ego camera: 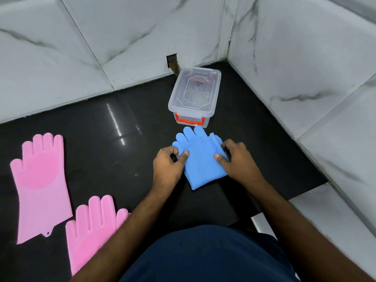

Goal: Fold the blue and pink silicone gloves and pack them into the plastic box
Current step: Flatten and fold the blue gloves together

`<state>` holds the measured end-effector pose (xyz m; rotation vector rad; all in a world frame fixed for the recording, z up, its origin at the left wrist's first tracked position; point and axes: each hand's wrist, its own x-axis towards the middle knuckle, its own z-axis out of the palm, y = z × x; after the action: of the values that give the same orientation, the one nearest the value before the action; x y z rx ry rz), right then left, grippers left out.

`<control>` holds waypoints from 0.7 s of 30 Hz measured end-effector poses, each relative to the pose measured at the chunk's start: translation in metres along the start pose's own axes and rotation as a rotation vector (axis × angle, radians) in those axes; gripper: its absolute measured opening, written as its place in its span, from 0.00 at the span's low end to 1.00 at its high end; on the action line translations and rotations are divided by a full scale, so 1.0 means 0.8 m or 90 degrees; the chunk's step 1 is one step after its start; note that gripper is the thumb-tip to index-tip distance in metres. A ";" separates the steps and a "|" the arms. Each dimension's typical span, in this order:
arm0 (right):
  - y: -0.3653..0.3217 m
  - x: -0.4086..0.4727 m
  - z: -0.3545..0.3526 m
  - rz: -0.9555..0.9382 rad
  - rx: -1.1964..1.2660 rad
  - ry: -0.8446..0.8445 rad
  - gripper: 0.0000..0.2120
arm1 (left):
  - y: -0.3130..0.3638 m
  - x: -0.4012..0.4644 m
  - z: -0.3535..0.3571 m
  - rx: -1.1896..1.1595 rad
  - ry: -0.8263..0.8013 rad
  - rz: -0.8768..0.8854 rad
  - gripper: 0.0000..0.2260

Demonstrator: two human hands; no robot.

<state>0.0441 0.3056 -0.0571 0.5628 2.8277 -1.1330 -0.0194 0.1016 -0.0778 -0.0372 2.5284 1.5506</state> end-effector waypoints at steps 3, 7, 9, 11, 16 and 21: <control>-0.004 0.006 -0.003 0.016 0.126 -0.003 0.06 | 0.002 0.003 0.001 -0.112 -0.007 -0.054 0.17; 0.002 0.008 0.007 0.012 0.109 0.058 0.06 | 0.001 0.000 0.003 -0.098 0.030 -0.029 0.20; 0.007 0.009 0.014 0.008 0.053 0.092 0.08 | -0.002 0.004 0.003 -0.027 0.047 -0.001 0.19; 0.008 0.012 0.019 0.006 0.040 0.101 0.10 | -0.001 0.010 0.003 0.045 0.044 0.007 0.18; -0.001 0.026 0.022 -0.006 -0.121 0.116 0.15 | 0.009 0.032 0.000 0.146 0.022 -0.011 0.17; -0.002 0.030 0.019 0.065 0.008 0.087 0.25 | 0.002 0.026 0.003 0.129 0.048 0.011 0.14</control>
<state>0.0196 0.3020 -0.0710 0.8043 2.8667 -1.1368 -0.0396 0.1060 -0.0806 -0.0486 2.7380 1.3146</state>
